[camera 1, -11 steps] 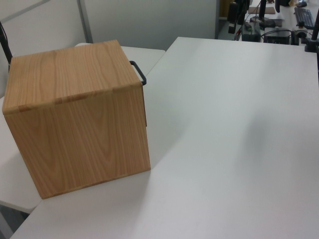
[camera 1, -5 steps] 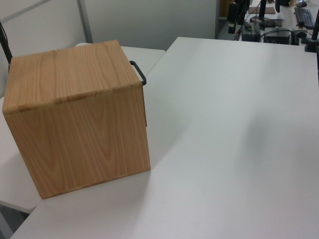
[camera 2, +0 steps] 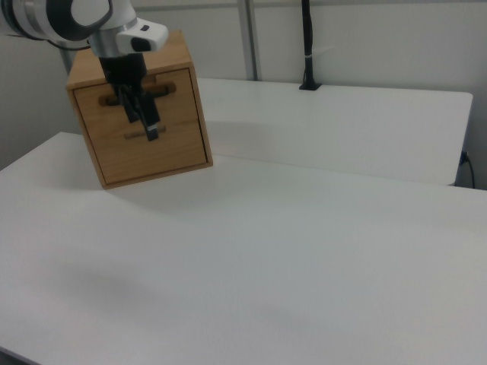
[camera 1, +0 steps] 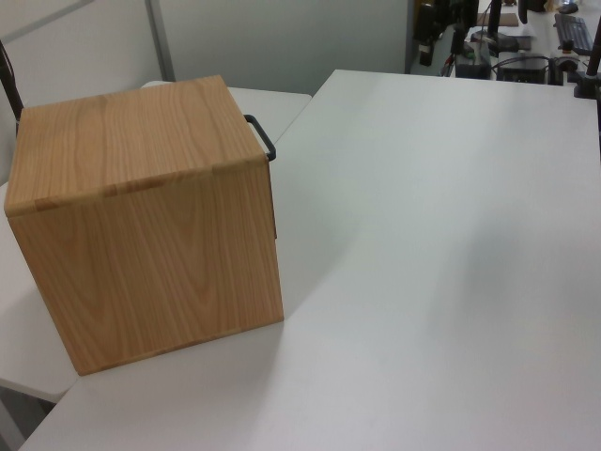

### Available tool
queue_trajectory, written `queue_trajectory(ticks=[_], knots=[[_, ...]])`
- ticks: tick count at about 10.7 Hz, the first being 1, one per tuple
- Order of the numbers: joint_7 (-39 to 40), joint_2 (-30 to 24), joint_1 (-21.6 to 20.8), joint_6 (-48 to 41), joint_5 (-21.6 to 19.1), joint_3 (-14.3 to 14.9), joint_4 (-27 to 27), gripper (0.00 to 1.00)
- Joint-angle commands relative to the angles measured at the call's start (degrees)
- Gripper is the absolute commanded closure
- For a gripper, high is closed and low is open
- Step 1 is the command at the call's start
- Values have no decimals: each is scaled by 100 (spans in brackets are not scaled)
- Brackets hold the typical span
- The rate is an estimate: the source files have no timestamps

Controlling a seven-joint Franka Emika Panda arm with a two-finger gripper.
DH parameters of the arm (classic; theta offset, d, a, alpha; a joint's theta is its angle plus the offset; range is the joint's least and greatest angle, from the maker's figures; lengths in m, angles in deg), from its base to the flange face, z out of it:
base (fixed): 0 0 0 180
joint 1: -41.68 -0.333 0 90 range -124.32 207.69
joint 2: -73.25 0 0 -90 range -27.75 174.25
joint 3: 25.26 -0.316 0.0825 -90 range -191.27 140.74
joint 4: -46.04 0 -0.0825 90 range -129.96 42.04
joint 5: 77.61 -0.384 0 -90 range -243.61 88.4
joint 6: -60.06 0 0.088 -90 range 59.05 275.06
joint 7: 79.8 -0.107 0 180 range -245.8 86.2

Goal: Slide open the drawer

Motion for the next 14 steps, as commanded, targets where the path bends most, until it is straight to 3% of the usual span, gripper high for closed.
queue_trajectory(ticks=[1, 3, 5, 6, 8, 9, 11, 12, 14], knots=[[-1253, 89, -66, 175, -45, -153, -18, 0], [-1436, 492, -57, 1155, -87, -339, 52, 0], [-2741, 634, -49, 1641, -341, -462, 114, 0], [-2825, 670, -22, 2227, -970, -445, 184, 0], [-2808, 836, -30, 2941, -1649, -453, 254, 0], [-2808, 994, -92, 3345, -1853, -471, 481, 0], [-2782, 1345, -311, 4048, -1811, -567, 527, 1], [-2808, 1460, -338, 4417, -1846, -576, 527, 12], [-2791, 1689, -417, 5182, -1846, -672, 527, 53]])
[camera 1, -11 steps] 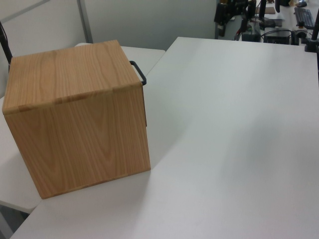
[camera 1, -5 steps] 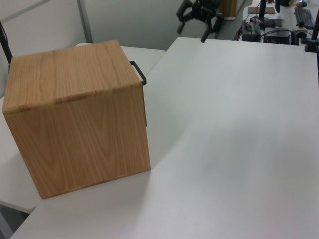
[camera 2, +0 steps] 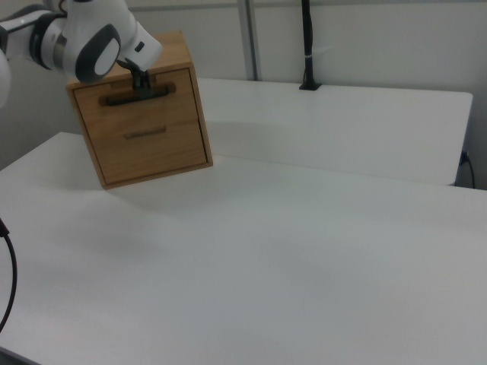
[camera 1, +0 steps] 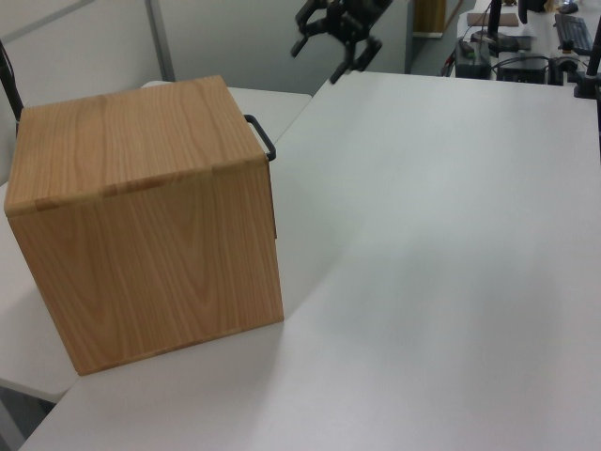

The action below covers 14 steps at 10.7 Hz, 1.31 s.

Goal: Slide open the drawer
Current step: 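Move the gripper down to the black wire drawer handle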

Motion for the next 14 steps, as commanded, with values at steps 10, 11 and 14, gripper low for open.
queue_trajectory(ticks=[10, 11, 14], knots=[[-75, 936, -403, 1229, -98, -259, 275, 69], [-75, 971, -403, 1229, -98, -259, 275, 69], [-66, 1190, -561, 1536, -81, -268, 275, 69]])
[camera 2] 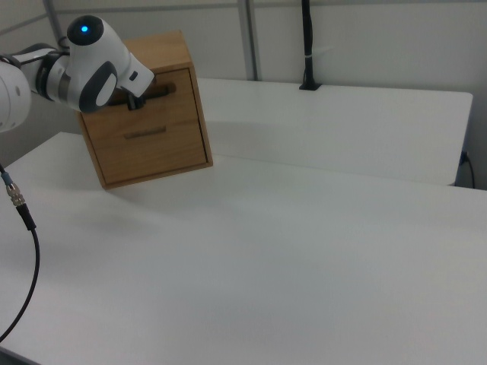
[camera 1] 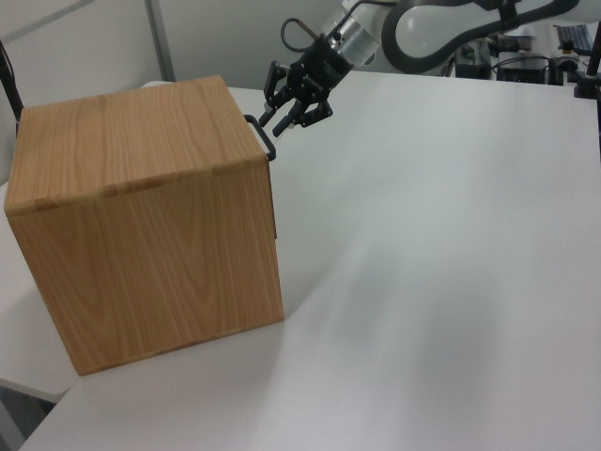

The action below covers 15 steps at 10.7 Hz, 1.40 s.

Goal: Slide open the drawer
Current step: 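Move the gripper down to the black wire drawer handle, then close the gripper on the black wire handle, then pull the handle straight out from the cabinet, sliding the drawer open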

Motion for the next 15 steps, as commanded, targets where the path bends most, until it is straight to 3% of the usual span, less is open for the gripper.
queue_trajectory(ticks=[1, 4, 7, 15], knots=[[-59, 266, -171, 347, -71, 25, 99, 69], [-59, 302, -163, 488, -71, -1, 99, 75], [-33, 162, -119, 436, 130, -1, 46, 90], [116, -252, 206, -214, 157, -1, -499, 91]])
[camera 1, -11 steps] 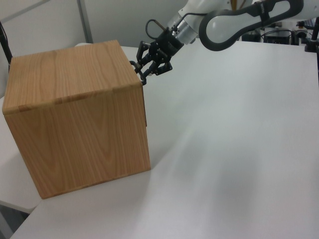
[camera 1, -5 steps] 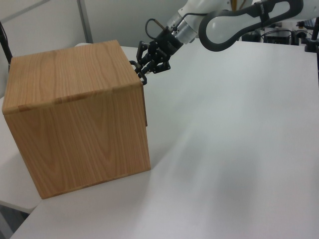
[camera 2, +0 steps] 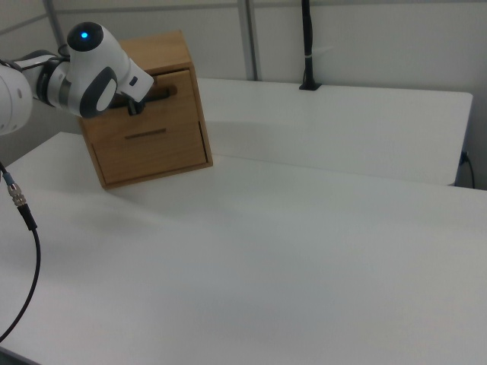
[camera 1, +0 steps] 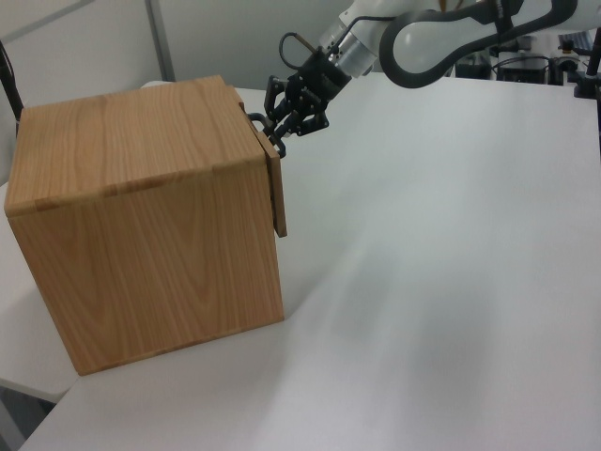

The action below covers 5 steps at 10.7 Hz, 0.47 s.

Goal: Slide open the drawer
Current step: 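Pull the handle straight out from the cabinet, sliding the drawer open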

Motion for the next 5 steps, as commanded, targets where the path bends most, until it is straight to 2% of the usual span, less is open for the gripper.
queue_trajectory(ticks=[1, 5], knots=[[130, -361, 265, -382, 64, 8, -429, 91], [508, -669, 511, -1163, 64, 8, -579, 91]])
